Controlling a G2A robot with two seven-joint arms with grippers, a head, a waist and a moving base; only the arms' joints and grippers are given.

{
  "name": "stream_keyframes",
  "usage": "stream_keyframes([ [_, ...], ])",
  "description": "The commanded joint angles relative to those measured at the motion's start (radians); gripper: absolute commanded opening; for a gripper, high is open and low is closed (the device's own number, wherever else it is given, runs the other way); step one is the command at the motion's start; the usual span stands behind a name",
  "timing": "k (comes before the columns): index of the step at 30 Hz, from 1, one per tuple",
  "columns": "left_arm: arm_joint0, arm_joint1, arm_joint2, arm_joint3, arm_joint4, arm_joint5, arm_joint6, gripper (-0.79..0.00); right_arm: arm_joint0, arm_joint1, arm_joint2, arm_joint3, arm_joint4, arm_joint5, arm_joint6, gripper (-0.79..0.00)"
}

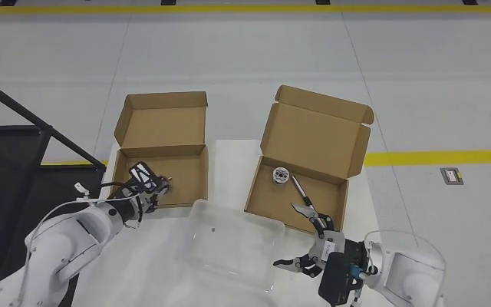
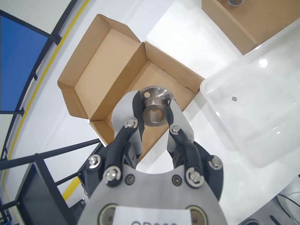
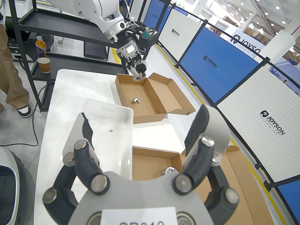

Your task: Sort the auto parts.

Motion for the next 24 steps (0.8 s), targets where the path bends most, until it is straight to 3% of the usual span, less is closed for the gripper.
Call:
stream_keyframes([
  [1,-0.004,0.000,0.005,0.000,0.000,-0.001,-0.005,-0.785,0.000,0.000,0.000,0.000,0.000,0.000,0.000,0.000],
  [9,-0.004,0.000,0.005,0.000,0.000,-0.001,-0.005,-0.785,0.000,0.000,0.000,0.000,0.000,0.000,0.000,0.000],
  [12,-0.011,-0.007,0.010,0.063,-0.063,-0.001,0.036,-0.785,0.000,0.000,0.000,0.000,0.000,0.000,0.000,0.000],
  [18,-0.176,-0.042,0.088,0.294,-0.179,0.023,0.063,-0.785,0.000,0.000,0.000,0.000,0.000,0.000,0.000,0.000],
  [24,-0.389,-0.101,0.248,0.513,-0.211,0.030,0.068,-0.785,0.000,0.000,0.000,0.000,0.000,0.000,0.000,0.000],
])
